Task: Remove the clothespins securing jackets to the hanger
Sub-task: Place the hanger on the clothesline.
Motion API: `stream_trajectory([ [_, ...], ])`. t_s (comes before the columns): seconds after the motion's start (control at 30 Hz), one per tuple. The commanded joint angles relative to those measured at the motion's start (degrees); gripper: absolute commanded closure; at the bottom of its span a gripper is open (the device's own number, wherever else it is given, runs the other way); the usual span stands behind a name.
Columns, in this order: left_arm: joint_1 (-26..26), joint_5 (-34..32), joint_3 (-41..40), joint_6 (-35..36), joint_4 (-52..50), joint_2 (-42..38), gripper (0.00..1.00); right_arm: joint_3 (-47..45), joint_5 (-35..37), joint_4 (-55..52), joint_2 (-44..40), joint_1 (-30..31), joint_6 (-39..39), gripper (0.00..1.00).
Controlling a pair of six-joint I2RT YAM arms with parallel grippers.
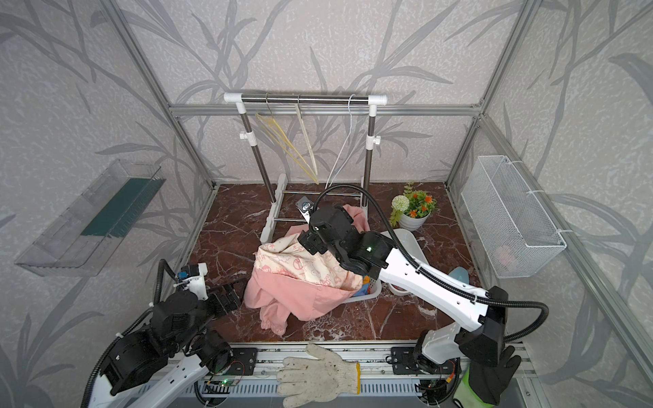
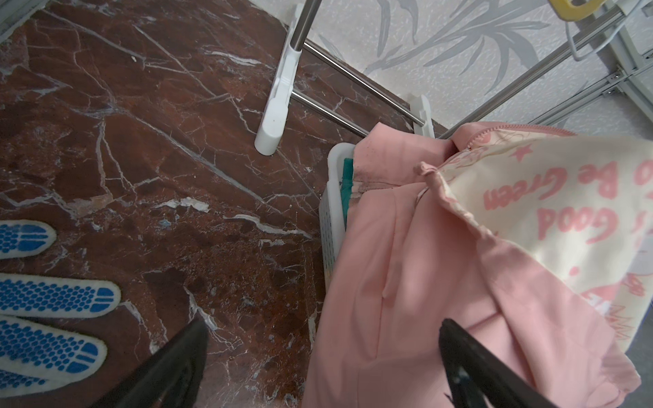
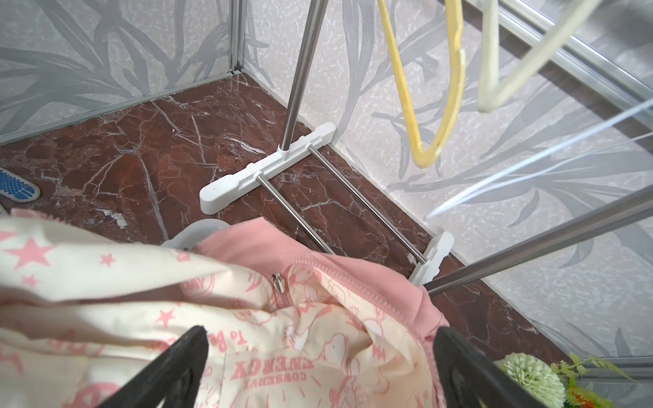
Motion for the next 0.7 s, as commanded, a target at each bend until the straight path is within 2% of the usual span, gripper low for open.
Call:
stream_trajectory([
  [0.0,-0.3,1.2,-2.7,-4.1,1.4,0.2,0.01,-6.9,-3.2,5.6,-5.6,-2.7,2.0,0.01],
  [0.17,-0.3,3.4,-5.5,-5.1,6.6,0.4,0.01,-19.9,-11.5,11.2,-13.6,-10.2,7.3,0.01],
  [0.4,-1.4,7.6,-7.3,-4.4,15.2,6.7,0.10,-29.1,-25.9,19.4,-16.0,-22.4,13.8,0.01],
  [0.53,-3.8,7.9,-6.2,-3.8,19.8,10.2,0.15,-31.2,-33.5,25.5,-12.0,-29.9,17.6,0.01],
  [0.67,-9.4,6.6,-6.1,-3.9,25.7,15.7,0.24,-32.0,-43.7,33.8,-3.9,-37.5,22.8,0.01],
])
